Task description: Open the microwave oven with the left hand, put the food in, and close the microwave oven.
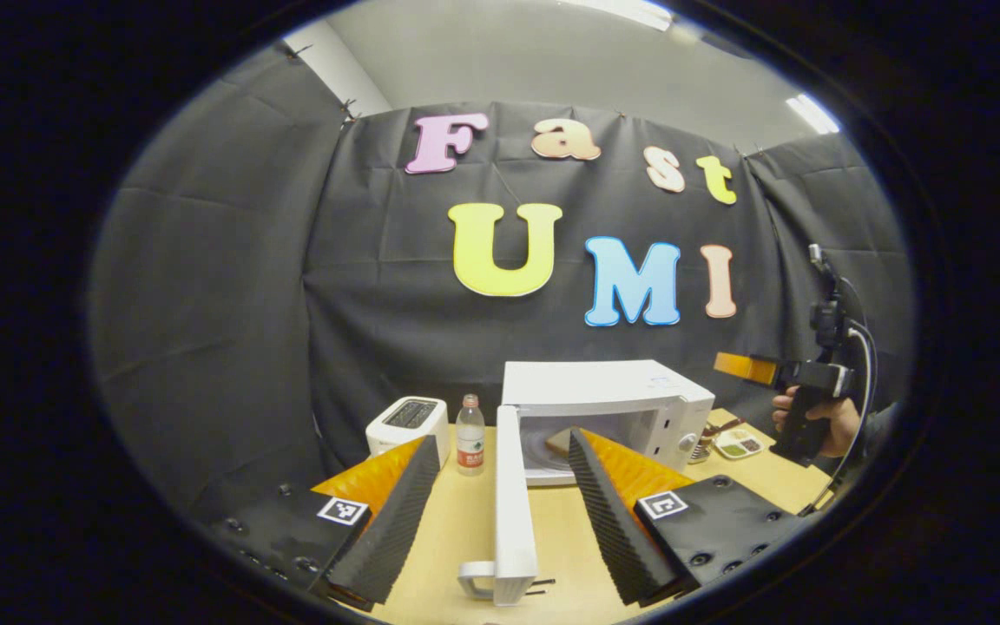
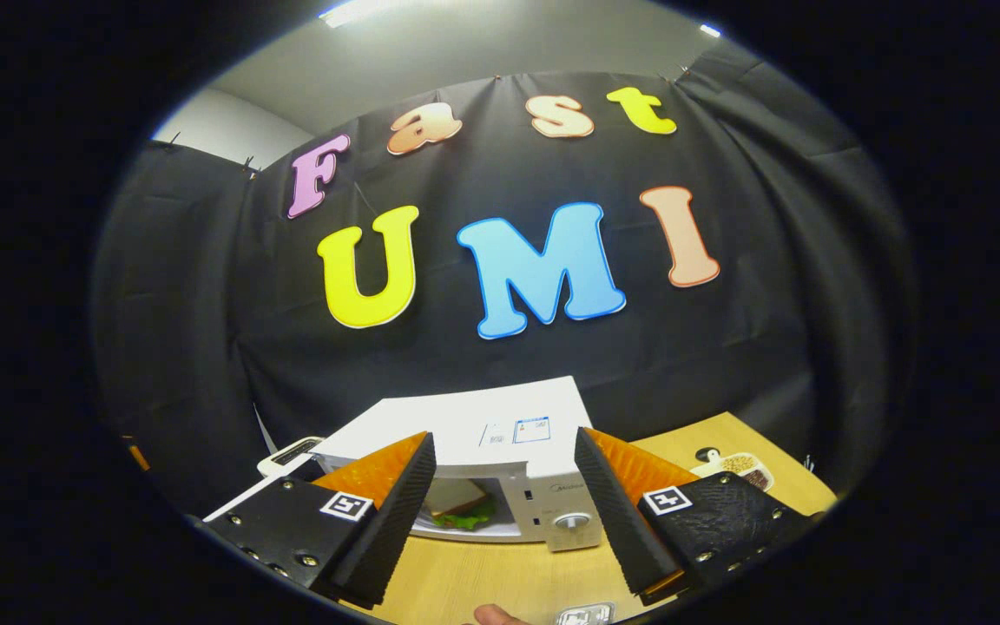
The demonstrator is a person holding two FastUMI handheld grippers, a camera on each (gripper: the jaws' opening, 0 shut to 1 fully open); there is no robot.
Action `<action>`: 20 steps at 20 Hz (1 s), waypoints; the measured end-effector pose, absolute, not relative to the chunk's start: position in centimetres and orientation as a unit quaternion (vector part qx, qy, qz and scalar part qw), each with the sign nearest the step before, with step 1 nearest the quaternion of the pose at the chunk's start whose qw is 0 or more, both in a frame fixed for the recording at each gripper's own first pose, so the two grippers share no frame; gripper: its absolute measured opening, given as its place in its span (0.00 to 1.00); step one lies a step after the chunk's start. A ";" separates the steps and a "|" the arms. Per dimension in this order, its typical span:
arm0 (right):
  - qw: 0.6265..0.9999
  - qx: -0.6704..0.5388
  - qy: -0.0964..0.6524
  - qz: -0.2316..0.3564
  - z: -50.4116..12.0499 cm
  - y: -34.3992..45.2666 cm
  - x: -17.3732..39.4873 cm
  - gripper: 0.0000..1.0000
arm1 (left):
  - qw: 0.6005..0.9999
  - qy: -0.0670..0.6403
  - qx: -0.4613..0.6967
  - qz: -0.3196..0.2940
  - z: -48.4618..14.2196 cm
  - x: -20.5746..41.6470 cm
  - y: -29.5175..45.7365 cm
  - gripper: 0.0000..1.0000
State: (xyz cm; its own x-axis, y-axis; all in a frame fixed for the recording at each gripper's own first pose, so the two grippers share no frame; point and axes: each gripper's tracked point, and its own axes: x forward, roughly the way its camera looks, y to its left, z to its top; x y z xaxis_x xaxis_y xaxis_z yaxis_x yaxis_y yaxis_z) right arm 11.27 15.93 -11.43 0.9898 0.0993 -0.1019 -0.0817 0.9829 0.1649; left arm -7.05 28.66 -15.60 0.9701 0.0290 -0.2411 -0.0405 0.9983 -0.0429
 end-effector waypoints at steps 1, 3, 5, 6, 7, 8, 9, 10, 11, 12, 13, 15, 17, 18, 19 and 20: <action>0.995 0.079 0.050 0.043 -10.3 15.6 10.3 0.98 | 0.992 0.121 -0.023 0.016 -15.5 -6.8 28.4 0.97; 0.996 0.070 0.038 0.035 -8.1 14.3 8.6 0.97 | 0.993 0.119 -0.023 0.008 -15.3 -6.0 27.8 0.95; 0.998 0.052 0.021 0.018 -6.4 12.4 7.1 0.97 | 0.993 0.119 -0.020 -0.003 -15.4 -5.3 27.1 0.99; 0.999 0.041 0.014 0.015 -5.9 11.8 6.6 0.98 | 0.992 0.121 -0.017 -0.008 -15.6 -4.9 26.8 0.99; 0.999 0.031 0.009 0.009 -5.6 11.3 6.3 0.98 | 0.992 0.125 -0.014 -0.016 -15.8 -4.6 26.3 0.99; 1.000 0.020 0.007 0.004 -5.3 10.9 5.9 0.97 | 0.992 0.126 -0.010 -0.021 -15.9 -4.3 26.2 0.95; 1.000 0.013 0.005 0.000 -5.2 10.5 5.7 0.97 | 0.992 0.127 -0.008 -0.026 -15.9 -4.1 25.9 0.90; 1.000 0.011 0.005 -0.002 -5.2 10.3 5.7 0.97 | 0.991 0.130 -0.009 -0.033 -16.0 -3.8 25.7 0.84; 1.000 0.014 0.007 -0.002 -5.3 10.4 5.6 0.97 | 0.990 0.136 -0.011 -0.044 -16.2 -3.7 25.1 0.65; 1.000 0.020 0.010 -0.002 -5.3 10.5 5.6 0.97 | 0.990 0.139 -0.002 -0.034 -16.4 -3.6 25.5 0.46; 1.000 0.025 0.013 -0.001 -5.2 10.7 4.8 0.97 | 0.990 0.141 0.012 -0.017 -16.6 -4.2 27.0 0.27; 0.999 0.031 0.011 -0.002 -4.8 10.5 4.8 0.97 | 0.987 0.158 0.007 -0.033 -17.7 -4.3 26.1 0.07; 1.000 0.028 0.006 -0.001 -4.3 10.3 4.7 0.97 | 0.985 0.168 0.027 -0.023 -18.4 -5.4 27.3 0.07; 1.000 0.026 0.004 -0.001 -4.0 10.2 4.8 0.97 | 0.984 0.175 0.038 -0.020 -19.2 -6.1 27.8 0.07; 1.000 0.024 0.001 0.001 -3.7 10.1 4.7 0.97 | 0.982 0.183 0.048 -0.016 -19.9 -7.0 28.5 0.07; 1.000 0.024 -0.002 0.005 -3.3 10.1 4.6 0.97 | 0.979 0.194 0.055 -0.012 -20.8 -7.9 29.1 0.07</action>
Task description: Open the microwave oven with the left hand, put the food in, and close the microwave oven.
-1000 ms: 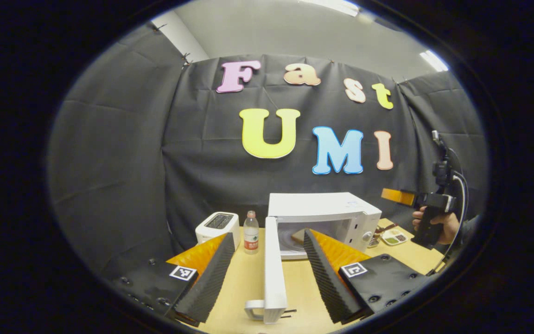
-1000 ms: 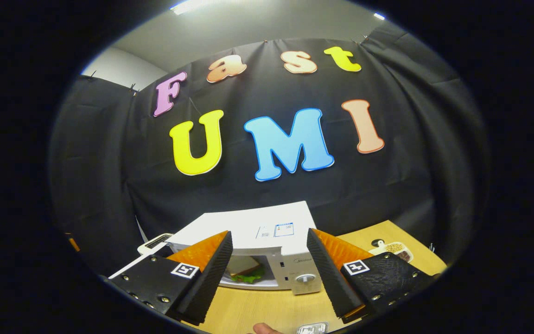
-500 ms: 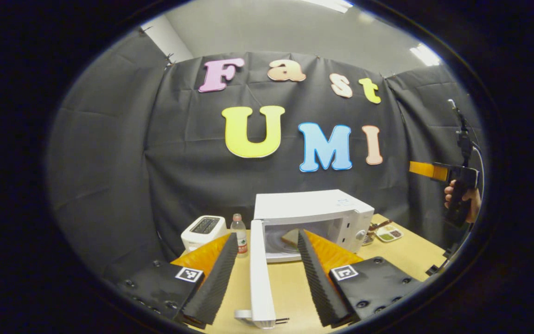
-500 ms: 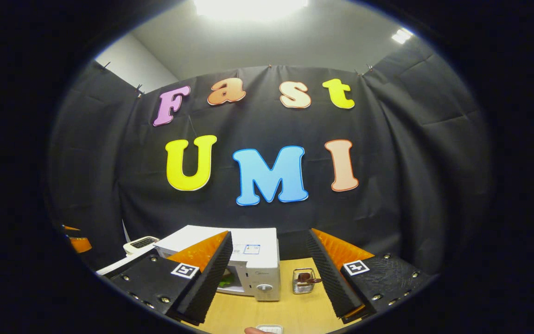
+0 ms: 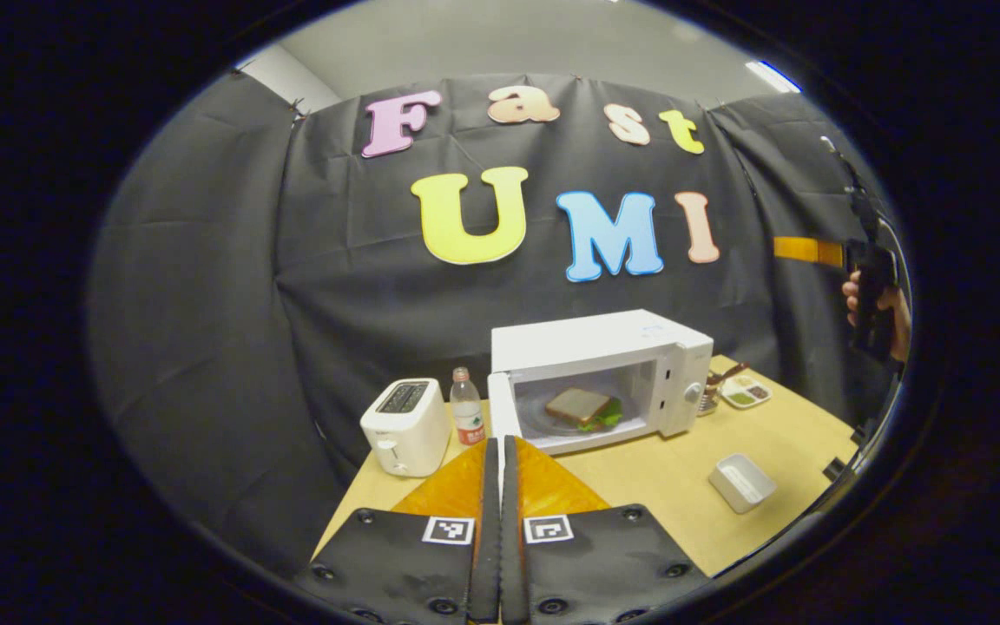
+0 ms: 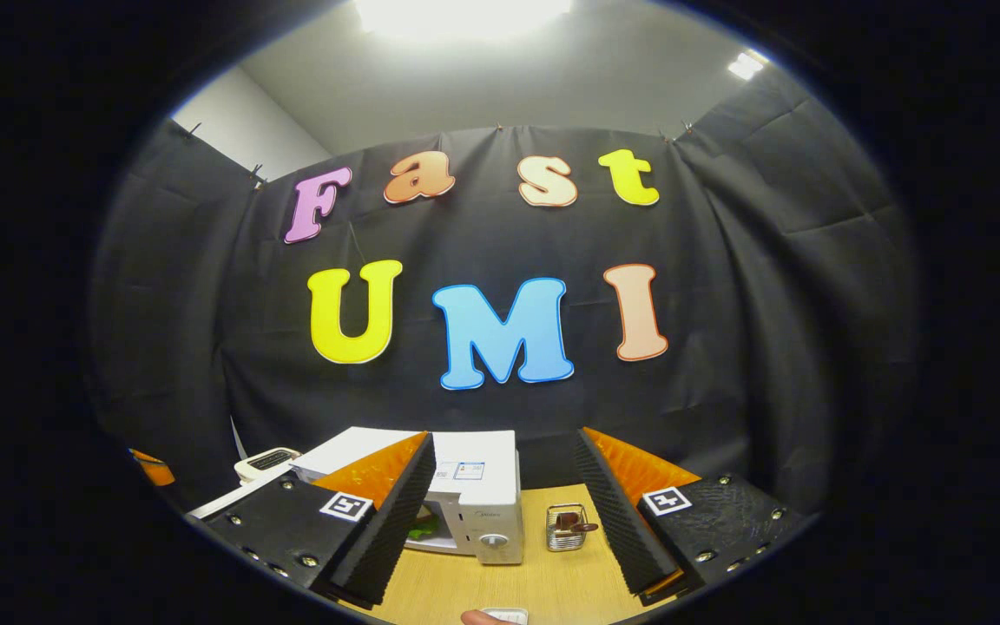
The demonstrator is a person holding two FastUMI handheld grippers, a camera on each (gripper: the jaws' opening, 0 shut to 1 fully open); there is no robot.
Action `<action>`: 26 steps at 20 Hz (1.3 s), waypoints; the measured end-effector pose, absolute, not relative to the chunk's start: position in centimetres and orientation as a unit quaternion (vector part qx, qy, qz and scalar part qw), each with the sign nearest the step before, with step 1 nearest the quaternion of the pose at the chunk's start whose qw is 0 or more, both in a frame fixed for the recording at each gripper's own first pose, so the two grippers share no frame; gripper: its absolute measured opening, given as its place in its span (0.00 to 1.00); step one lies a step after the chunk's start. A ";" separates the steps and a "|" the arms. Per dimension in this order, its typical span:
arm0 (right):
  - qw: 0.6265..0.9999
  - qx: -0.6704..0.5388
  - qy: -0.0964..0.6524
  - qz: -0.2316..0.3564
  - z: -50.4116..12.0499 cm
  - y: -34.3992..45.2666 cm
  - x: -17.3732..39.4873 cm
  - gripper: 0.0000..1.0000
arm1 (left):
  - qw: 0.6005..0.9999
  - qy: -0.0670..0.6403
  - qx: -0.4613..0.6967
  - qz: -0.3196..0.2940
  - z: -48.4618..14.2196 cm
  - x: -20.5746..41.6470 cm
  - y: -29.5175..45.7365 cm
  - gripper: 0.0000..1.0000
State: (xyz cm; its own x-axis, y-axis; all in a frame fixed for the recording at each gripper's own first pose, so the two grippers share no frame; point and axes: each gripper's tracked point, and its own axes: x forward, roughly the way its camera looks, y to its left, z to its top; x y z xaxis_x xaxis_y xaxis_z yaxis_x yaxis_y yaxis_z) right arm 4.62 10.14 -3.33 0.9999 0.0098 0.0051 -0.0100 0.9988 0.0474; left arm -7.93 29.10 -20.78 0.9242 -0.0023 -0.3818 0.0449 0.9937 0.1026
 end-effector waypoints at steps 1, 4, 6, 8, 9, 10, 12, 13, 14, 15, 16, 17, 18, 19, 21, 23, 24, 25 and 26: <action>1.000 0.022 -0.007 0.010 -3.0 10.1 4.6 0.97 | 0.977 0.207 0.057 -0.010 -21.7 -8.7 29.5 0.06; 1.000 0.017 -0.010 0.016 -2.7 10.0 4.7 0.97 | 0.973 0.224 0.057 -0.001 -22.9 -10.2 30.6 0.07; 0.999 0.022 -0.007 0.024 -2.6 10.3 5.0 0.97 | 0.970 0.236 0.055 0.006 -24.2 -10.8 31.4 0.06; 0.999 0.026 -0.006 0.033 -2.6 10.5 5.2 0.97 | 0.966 0.254 0.052 0.009 -25.5 -11.5 31.9 0.07; 0.999 0.024 -0.006 0.038 -2.5 10.5 5.3 0.97 | 0.965 0.257 0.051 0.008 -25.8 -11.8 31.9 0.07; 0.999 0.022 -0.007 0.041 -2.4 10.5 5.3 0.97 | 0.964 0.261 0.049 0.005 -26.1 -11.9 31.8 0.06; 0.999 0.016 -0.010 0.046 -2.2 10.4 5.6 0.97 | 0.961 0.273 0.043 -0.006 -27.0 -12.3 31.3 0.07; 0.999 0.013 -0.011 0.048 -2.1 10.2 5.7 0.97 | 0.959 0.279 0.042 -0.013 -27.6 -12.4 30.8 0.07; 0.999 0.012 -0.012 0.049 -2.0 10.1 5.8 0.97 | 0.957 0.286 0.041 -0.019 -28.0 -12.6 30.3 0.07; 0.999 0.010 -0.013 0.050 -2.0 9.9 6.0 0.97 | 0.956 0.288 0.042 -0.019 -28.1 -12.9 30.2 0.07; 0.999 0.009 -0.013 0.051 -2.0 9.7 6.1 0.97 | 0.956 0.289 0.039 -0.019 -28.3 -12.7 30.0 0.07; 0.999 0.009 -0.012 0.052 -2.0 9.6 6.3 0.97 | 0.957 0.289 0.032 -0.020 -28.2 -12.6 29.5 0.07; 0.998 0.010 -0.013 0.054 -1.8 9.5 6.4 0.97 | 0.957 0.288 0.027 -0.024 -28.1 -12.8 28.8 0.07; 0.998 0.012 -0.013 0.056 -1.7 9.5 6.4 0.97 | 0.956 0.290 0.027 -0.029 -28.2 -12.9 28.1 0.07; 0.998 0.011 -0.015 0.059 -1.4 9.4 6.5 0.97 | 0.953 0.300 0.031 -0.042 -28.7 -13.1 26.3 0.07; 0.998 0.007 -0.020 0.062 -0.9 9.2 6.5 0.97 | 0.951 0.302 0.031 -0.059 -28.8 -13.3 24.2 0.07; 0.998 0.003 -0.024 0.062 -0.6 9.0 6.6 0.97 | 0.951 0.302 0.029 -0.066 -28.7 -13.1 23.2 0.07; 0.998 -0.001 -0.027 0.061 -0.5 8.7 6.5 0.97 | 0.951 0.300 0.026 -0.073 -28.5 -12.7 22.1 0.06; 0.998 -0.003 -0.028 0.061 -0.3 8.6 6.4 0.97 | 0.951 0.297 0.024 -0.083 -28.2 -12.2 20.9 0.06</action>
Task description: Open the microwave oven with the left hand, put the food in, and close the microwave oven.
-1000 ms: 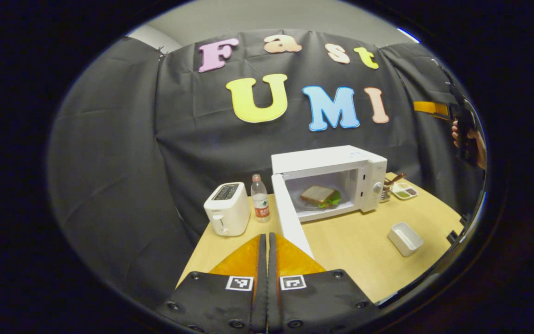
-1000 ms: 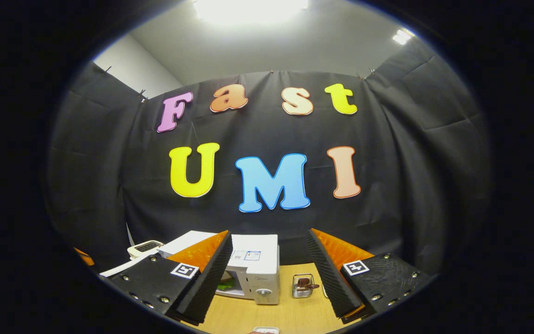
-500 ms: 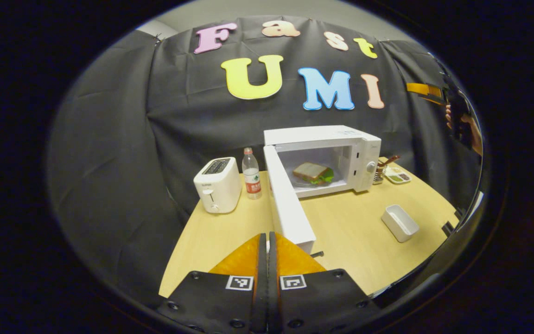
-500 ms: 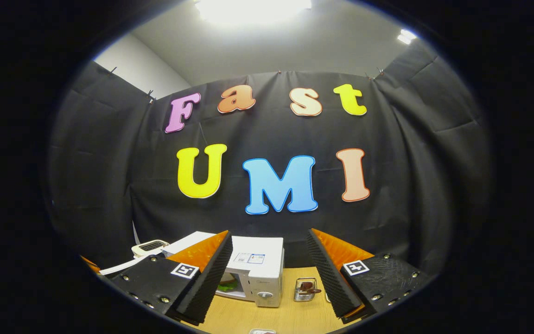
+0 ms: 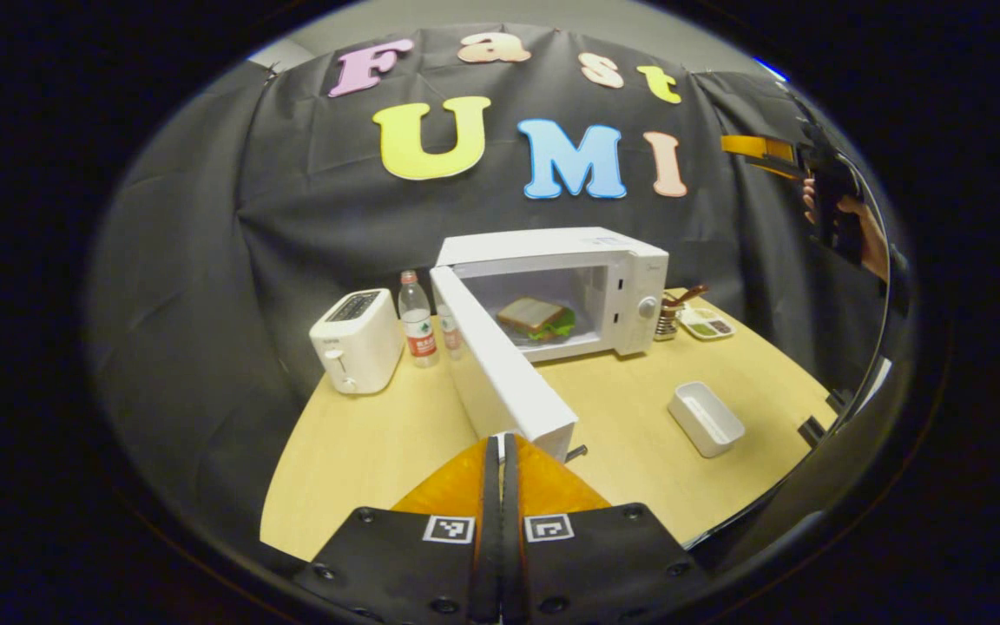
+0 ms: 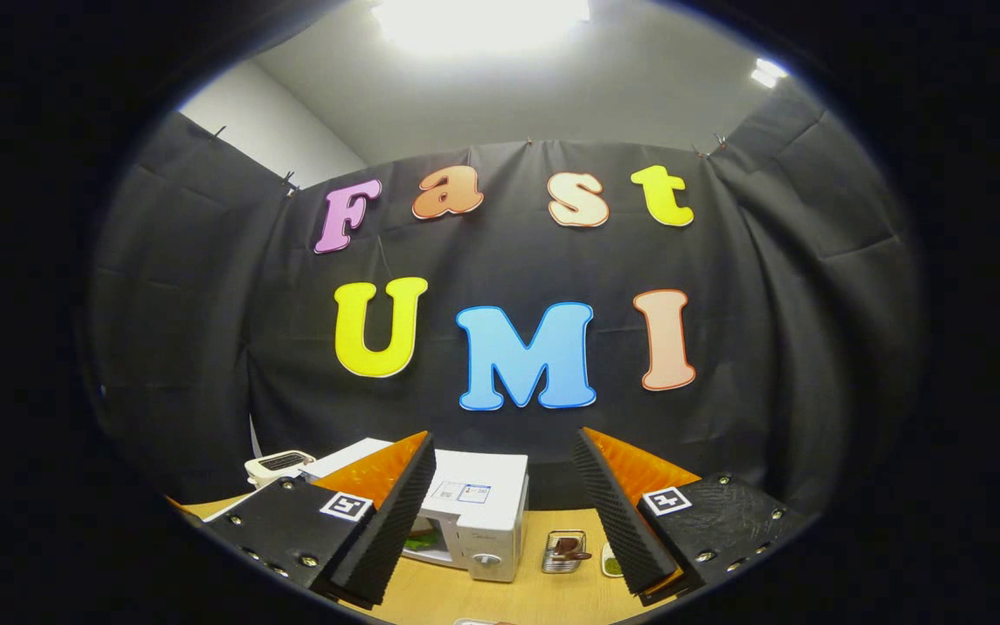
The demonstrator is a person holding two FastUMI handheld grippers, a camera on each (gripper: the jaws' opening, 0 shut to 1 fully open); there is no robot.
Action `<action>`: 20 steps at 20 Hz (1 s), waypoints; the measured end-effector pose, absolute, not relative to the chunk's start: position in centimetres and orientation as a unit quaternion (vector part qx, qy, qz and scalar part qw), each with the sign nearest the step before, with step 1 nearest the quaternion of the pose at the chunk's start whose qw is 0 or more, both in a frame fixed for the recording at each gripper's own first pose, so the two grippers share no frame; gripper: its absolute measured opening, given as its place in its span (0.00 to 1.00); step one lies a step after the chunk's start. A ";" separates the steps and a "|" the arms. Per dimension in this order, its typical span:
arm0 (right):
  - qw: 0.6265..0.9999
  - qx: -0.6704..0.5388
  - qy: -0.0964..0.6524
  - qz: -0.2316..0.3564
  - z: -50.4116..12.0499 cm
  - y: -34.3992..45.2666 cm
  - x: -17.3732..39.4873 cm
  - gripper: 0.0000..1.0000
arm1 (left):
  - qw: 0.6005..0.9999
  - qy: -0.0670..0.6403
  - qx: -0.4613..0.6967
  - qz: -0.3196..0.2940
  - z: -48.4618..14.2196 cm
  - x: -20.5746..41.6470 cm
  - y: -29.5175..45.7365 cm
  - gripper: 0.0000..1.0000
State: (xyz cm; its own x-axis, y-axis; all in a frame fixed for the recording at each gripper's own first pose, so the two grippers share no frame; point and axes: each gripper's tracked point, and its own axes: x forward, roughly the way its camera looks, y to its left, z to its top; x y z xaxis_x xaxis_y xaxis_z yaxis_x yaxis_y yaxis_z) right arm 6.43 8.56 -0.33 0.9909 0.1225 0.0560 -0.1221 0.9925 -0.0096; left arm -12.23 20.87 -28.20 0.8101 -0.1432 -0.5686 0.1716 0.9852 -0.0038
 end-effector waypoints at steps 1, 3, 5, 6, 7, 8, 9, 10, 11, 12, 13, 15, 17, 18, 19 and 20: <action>0.998 -0.004 -0.028 0.061 -0.4 8.4 6.4 0.97 | 0.951 0.293 0.022 -0.092 -27.9 -11.7 19.8 0.07; 0.998 -0.002 -0.025 0.056 -0.5 7.7 6.5 0.97 | 0.950 0.290 0.020 -0.112 -27.5 -11.0 17.8 0.07; 0.999 0.006 -0.022 0.049 -0.6 7.0 6.5 0.97 | 0.948 0.290 0.021 -0.126 -27.6 -10.4 16.3 0.07; 0.999 0.010 -0.023 0.046 -0.5 6.7 6.4 0.97 | 0.947 0.291 0.020 -0.133 -27.6 -10.1 15.7 0.07; 0.999 0.014 -0.023 0.042 -0.5 6.3 6.4 0.97 | 0.946 0.292 0.018 -0.138 -27.8 -9.9 15.2 0.06; 0.999 0.016 -0.024 0.039 -0.3 5.9 6.4 0.97 | 0.946 0.292 0.017 -0.142 -27.8 -9.6 14.6 0.06; 0.999 0.018 -0.024 0.035 -0.3 5.6 6.3 0.97 | 0.945 0.293 0.016 -0.148 -27.9 -9.2 14.0 0.06; 0.999 0.018 -0.024 0.031 -0.3 5.3 6.3 0.97 | 0.944 0.293 0.016 -0.153 -28.0 -8.9 13.5 0.07; 0.999 0.018 -0.024 0.028 -0.3 5.1 6.3 0.97 | 0.942 0.293 0.016 -0.161 -28.0 -8.6 12.9 0.07; 0.999 0.018 -0.023 0.025 -0.4 4.8 6.2 0.97 | 0.941 0.292 0.019 -0.168 -27.9 -8.3 12.4 0.07; 0.999 0.018 -0.022 0.021 -0.5 4.4 6.2 0.97 | 0.940 0.292 0.021 -0.175 -27.9 -7.8 11.9 0.06; 1.000 0.018 -0.021 0.013 -0.6 3.4 6.2 0.97 | 0.938 0.291 0.023 -0.186 -28.0 -6.9 11.2 0.07; 1.000 0.019 -0.019 0.005 -0.7 2.6 6.1 0.97 | 0.937 0.290 0.022 -0.193 -28.2 -5.5 10.4 0.07; 1.000 0.017 -0.019 -0.001 -0.7 2.1 6.1 0.97 | 0.936 0.289 0.021 -0.197 -28.3 -5.0 10.1 0.07; 1.000 0.017 -0.019 -0.006 -0.6 1.6 5.9 0.97 | 0.937 0.286 0.018 -0.201 -28.3 -4.5 9.7 0.07; 1.000 0.017 -0.020 -0.011 -0.5 1.0 5.8 0.97 | 0.936 0.286 0.014 -0.203 -28.4 -4.1 9.1 0.07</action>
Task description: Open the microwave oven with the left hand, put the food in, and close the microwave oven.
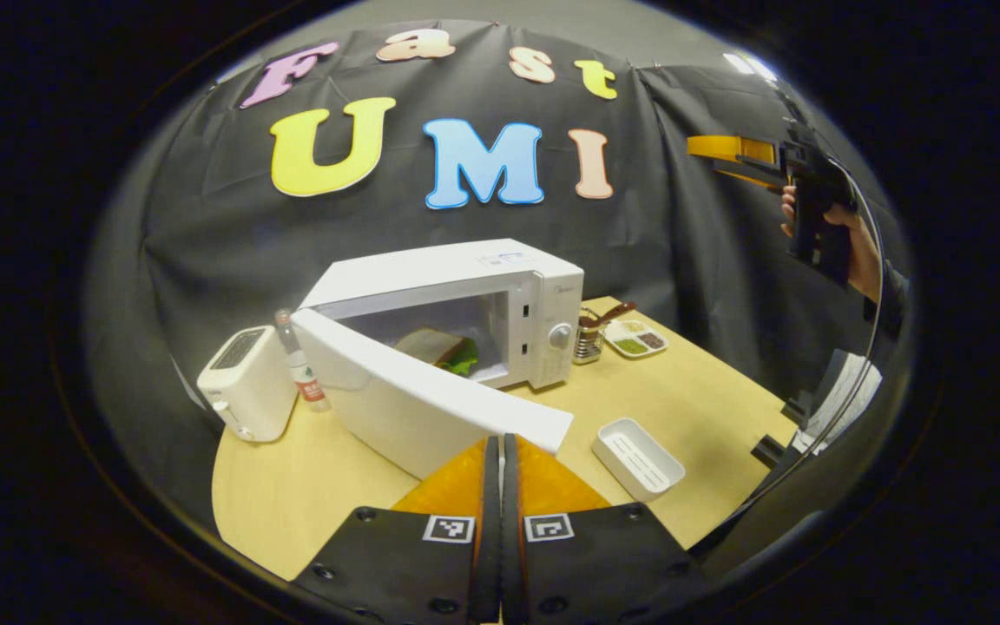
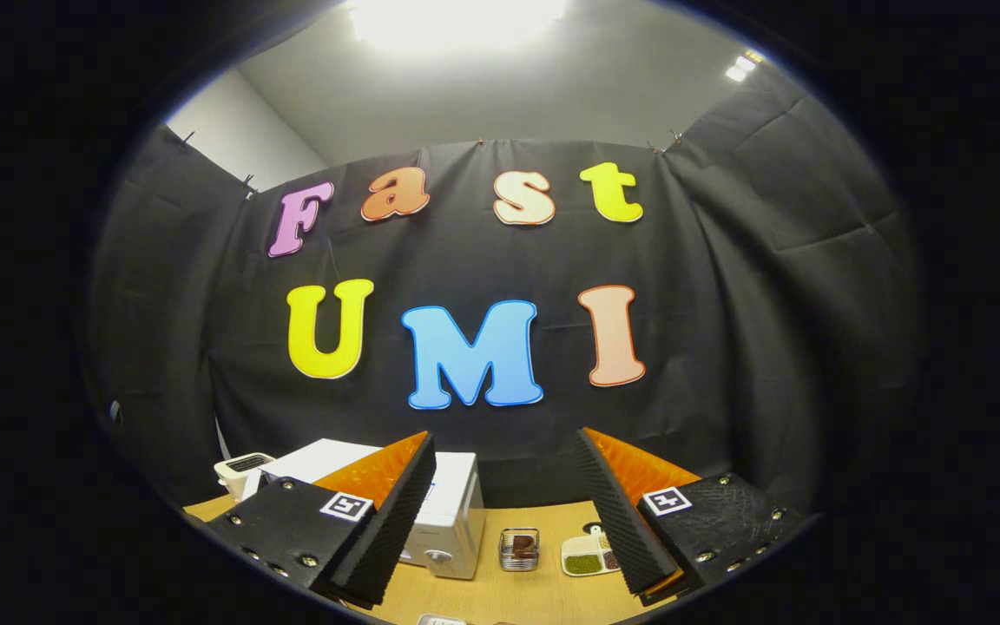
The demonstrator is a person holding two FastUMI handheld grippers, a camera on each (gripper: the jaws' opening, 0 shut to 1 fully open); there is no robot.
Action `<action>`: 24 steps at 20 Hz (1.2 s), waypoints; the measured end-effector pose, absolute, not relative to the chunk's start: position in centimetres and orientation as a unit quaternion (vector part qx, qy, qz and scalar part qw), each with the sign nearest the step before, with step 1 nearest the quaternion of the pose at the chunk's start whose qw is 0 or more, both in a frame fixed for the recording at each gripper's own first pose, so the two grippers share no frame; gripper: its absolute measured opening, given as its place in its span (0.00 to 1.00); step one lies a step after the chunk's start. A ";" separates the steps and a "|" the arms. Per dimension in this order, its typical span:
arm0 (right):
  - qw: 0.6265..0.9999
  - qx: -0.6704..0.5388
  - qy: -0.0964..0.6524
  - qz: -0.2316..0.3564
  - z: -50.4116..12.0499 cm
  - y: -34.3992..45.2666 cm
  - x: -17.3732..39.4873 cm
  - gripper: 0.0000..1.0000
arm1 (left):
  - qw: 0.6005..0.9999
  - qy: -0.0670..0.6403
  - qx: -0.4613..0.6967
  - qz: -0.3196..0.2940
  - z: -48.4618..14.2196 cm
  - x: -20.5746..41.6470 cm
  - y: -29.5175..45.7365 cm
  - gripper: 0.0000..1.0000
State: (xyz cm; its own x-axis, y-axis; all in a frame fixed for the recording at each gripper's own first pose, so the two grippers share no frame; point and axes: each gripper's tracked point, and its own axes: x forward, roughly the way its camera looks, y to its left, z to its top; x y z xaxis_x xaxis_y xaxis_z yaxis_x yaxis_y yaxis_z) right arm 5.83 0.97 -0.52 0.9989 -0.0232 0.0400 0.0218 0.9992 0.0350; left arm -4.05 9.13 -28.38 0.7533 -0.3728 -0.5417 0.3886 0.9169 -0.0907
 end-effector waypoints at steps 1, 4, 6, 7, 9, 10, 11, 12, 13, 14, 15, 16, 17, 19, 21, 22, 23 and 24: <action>1.000 0.017 -0.019 -0.017 -0.5 0.5 5.8 0.97 | 0.936 0.285 0.008 -0.206 -28.5 -3.6 8.4 0.07; 0.999 0.016 -0.017 -0.034 -0.6 -1.0 5.6 0.97 | 0.934 0.283 -0.008 -0.219 -28.6 -2.4 6.7 0.07; 0.999 0.009 -0.017 -0.047 -0.6 -2.0 5.4 0.97 | 0.934 0.276 -0.007 -0.227 -28.5 -1.4 5.6 0.07; 0.999 0.007 -0.017 -0.051 -0.6 -2.1 5.3 0.97 | 0.934 0.271 0.001 -0.232 -28.5 -0.9 5.2 0.07; 0.998 0.003 -0.016 -0.057 -0.5 -2.5 5.1 0.97 | 0.933 0.265 0.009 -0.243 -28.6 0.0 4.1 0.07; 0.998 0.000 -0.016 -0.060 -0.5 -2.6 4.9 0.97 | 0.933 0.262 0.009 -0.245 -28.9 0.7 3.7 0.07; 0.998 -0.004 -0.016 -0.062 -0.7 -2.7 4.8 0.97 | 0.935 0.257 0.008 -0.244 -28.8 1.4 3.3 0.07; 0.998 -0.007 -0.015 -0.063 -0.7 -2.7 4.8 0.97 | 0.938 0.250 0.006 -0.240 -28.6 2.2 3.2 0.07; 0.998 -0.009 -0.014 -0.064 -0.8 -2.7 4.8 0.97 | 0.940 0.246 -0.002 -0.235 -28.5 3.0 3.0 0.07; 0.998 -0.010 -0.013 -0.063 -0.8 -2.6 4.9 0.97 | 0.942 0.242 -0.014 -0.232 -28.4 3.9 2.6 0.07; 0.998 -0.012 -0.013 -0.063 -0.9 -2.4 4.7 0.97 | 0.944 0.239 -0.022 -0.229 -28.3 4.7 2.4 0.07; 0.998 -0.015 -0.012 -0.063 -0.8 -2.3 4.7 0.97 | 0.944 0.238 -0.028 -0.226 -28.4 5.6 2.0 0.07; 0.998 -0.018 -0.011 -0.063 -0.9 -2.4 4.8 0.97 | 0.944 0.239 -0.034 -0.223 -28.5 6.3 1.7 0.06; 0.998 -0.018 -0.015 -0.064 -0.5 -2.2 4.8 0.97 | 0.944 0.238 -0.037 -0.225 -28.7 7.5 1.0 0.07; 0.997 -0.025 -0.019 -0.065 -0.4 -2.2 4.8 0.97 | 0.942 0.243 -0.037 -0.228 -28.9 8.4 0.4 0.07; 0.997 -0.029 -0.021 -0.065 -0.3 -2.1 4.8 0.97 | 0.941 0.246 -0.041 -0.228 -29.2 8.9 0.0 0.07; 0.997 -0.033 -0.022 -0.065 -0.3 -2.1 4.7 0.97 | 0.941 0.248 -0.046 -0.227 -29.4 9.5 -0.3 0.07; 0.997 -0.036 -0.023 -0.066 -0.2 -2.1 4.7 0.97 | 0.940 0.247 -0.054 -0.227 -29.4 10.1 -0.6 0.07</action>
